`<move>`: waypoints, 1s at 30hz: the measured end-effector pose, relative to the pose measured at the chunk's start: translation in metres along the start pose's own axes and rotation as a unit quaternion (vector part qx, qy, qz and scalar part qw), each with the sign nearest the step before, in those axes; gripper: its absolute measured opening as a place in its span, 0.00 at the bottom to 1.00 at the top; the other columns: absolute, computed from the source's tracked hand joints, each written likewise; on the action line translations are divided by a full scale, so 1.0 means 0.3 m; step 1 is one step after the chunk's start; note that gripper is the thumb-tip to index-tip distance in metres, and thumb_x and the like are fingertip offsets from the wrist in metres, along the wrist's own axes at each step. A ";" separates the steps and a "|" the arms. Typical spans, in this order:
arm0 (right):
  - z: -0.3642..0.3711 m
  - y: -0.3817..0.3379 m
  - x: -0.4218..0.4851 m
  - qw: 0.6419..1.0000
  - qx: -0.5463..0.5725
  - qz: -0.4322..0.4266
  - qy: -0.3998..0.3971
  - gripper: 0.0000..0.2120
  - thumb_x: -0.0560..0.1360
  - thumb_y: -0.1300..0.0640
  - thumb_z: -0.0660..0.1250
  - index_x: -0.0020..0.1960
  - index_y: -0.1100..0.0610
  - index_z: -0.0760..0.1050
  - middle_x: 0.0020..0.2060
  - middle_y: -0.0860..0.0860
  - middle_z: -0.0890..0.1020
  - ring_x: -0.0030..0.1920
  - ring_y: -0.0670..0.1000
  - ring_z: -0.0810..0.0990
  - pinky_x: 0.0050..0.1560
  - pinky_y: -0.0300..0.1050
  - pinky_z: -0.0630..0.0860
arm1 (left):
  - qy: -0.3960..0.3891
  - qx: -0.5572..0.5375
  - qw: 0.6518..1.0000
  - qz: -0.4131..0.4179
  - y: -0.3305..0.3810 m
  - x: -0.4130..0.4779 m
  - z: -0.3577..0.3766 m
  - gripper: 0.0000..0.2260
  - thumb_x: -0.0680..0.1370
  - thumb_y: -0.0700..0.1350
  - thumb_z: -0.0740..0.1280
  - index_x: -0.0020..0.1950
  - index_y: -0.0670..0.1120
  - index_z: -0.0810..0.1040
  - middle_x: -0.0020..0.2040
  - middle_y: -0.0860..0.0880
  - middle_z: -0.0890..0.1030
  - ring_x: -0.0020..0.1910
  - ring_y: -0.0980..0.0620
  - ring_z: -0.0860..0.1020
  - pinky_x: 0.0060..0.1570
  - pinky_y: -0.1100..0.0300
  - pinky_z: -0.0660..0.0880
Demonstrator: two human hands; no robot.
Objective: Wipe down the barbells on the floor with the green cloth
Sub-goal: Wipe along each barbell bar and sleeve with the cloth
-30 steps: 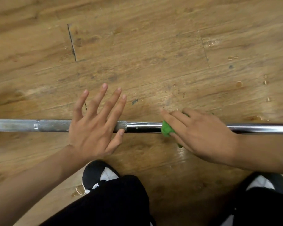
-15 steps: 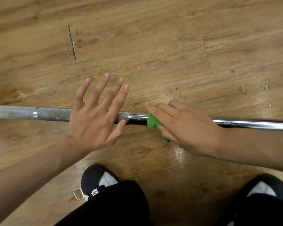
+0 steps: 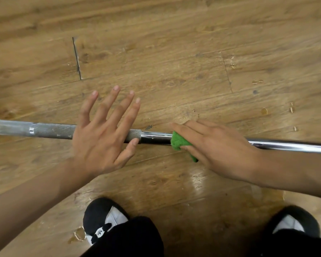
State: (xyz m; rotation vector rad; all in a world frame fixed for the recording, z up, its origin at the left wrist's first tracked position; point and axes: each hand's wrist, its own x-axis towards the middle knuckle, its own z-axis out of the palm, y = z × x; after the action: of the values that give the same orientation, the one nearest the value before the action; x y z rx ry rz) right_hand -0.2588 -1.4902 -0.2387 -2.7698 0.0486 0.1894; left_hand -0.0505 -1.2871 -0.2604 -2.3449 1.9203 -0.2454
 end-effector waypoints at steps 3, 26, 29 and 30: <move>-0.009 0.010 -0.016 1.000 -0.011 0.008 0.011 0.25 0.83 0.46 0.54 0.75 0.57 0.71 0.55 0.51 0.81 0.47 0.56 0.81 0.40 0.50 0.80 | 0.012 0.010 1.000 -0.005 0.003 0.003 0.006 0.32 0.84 0.59 0.49 0.83 0.42 0.63 0.81 0.42 0.68 0.82 0.37 0.61 0.79 0.38 0.50; 0.004 0.011 0.007 0.992 -0.116 -0.033 0.033 0.39 0.71 0.64 0.67 0.81 0.56 0.64 0.69 0.51 0.79 0.45 0.57 0.81 0.27 0.41 0.63 | -0.006 -0.019 1.000 0.007 -0.012 0.028 -0.008 0.33 0.84 0.58 0.48 0.82 0.37 0.62 0.81 0.39 0.66 0.82 0.37 0.59 0.80 0.37 0.52; -0.024 0.040 -0.045 0.994 -0.083 -0.006 0.070 0.27 0.81 0.50 0.59 0.78 0.56 0.69 0.66 0.49 0.82 0.42 0.58 0.83 0.26 0.46 0.74 | 0.001 -0.014 1.000 -0.002 -0.007 0.030 -0.004 0.33 0.84 0.58 0.48 0.82 0.39 0.63 0.81 0.41 0.67 0.82 0.36 0.60 0.80 0.37 0.52; -0.015 0.014 -0.010 0.995 -0.066 0.004 0.078 0.26 0.81 0.48 0.56 0.76 0.56 0.72 0.63 0.48 0.84 0.42 0.57 0.84 0.28 0.46 0.76 | 0.003 -0.014 1.000 -0.002 -0.006 0.032 -0.004 0.33 0.84 0.58 0.48 0.82 0.39 0.63 0.81 0.41 0.67 0.82 0.36 0.60 0.80 0.37 0.52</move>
State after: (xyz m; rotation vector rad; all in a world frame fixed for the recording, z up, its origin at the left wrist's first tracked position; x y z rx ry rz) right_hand -0.2616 -1.4957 -0.2354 -2.9105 0.0900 -0.0231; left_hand -0.0471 -1.2960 -0.2584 -2.3678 1.9357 -0.2263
